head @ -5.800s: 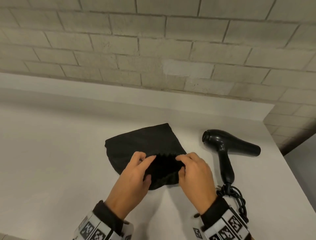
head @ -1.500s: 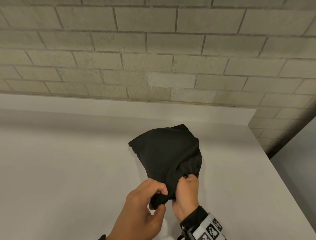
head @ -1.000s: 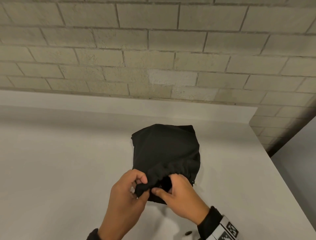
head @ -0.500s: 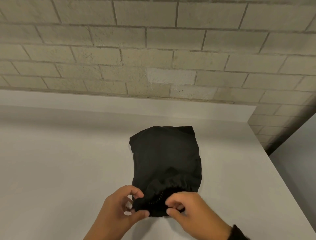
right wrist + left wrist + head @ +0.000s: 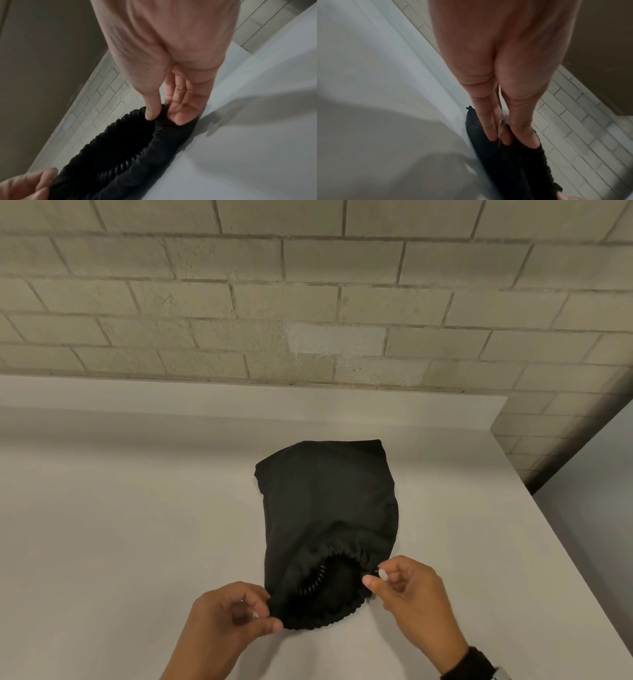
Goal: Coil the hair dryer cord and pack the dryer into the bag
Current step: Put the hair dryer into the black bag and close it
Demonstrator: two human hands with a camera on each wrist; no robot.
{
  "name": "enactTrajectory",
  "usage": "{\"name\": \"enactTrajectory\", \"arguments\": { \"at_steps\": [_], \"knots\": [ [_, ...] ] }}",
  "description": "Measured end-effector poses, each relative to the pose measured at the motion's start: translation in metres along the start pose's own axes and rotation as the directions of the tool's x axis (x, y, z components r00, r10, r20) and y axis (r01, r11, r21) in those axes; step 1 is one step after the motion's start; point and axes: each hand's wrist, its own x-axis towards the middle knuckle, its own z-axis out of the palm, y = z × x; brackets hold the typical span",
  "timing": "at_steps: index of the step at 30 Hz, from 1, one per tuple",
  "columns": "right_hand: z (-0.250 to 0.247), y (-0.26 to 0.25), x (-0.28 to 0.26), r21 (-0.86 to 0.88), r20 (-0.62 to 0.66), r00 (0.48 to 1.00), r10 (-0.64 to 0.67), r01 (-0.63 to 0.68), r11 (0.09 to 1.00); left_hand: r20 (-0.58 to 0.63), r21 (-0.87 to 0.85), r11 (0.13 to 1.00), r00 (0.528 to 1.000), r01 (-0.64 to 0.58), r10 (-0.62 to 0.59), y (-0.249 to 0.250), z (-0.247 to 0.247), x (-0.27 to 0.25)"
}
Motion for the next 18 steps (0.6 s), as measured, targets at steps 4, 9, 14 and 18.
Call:
{"name": "enactTrajectory", "arguments": {
  "at_steps": [4,9,14,18],
  "knots": [
    [-0.010,-0.002,-0.003,0.101,0.034,0.999,-0.041,0.038,0.994,0.041,0.029,1.000,0.999,0.011,-0.012,-0.002,-0.006,0.001],
    [-0.028,-0.005,-0.014,0.206,-0.052,0.996,-0.068,0.078,0.975,0.068,0.073,0.997,0.998,-0.005,0.000,-0.007,-0.019,-0.001],
    [-0.035,0.001,-0.025,0.258,-0.185,0.983,0.015,0.034,0.965,-0.021,0.144,0.972,0.981,-0.188,0.193,-0.011,-0.025,-0.006],
    [-0.045,0.016,-0.031,0.255,-0.250,0.964,0.096,-0.030,0.966,-0.036,0.389,0.864,0.932,-0.320,0.361,-0.024,-0.042,-0.007]
  ]
}}
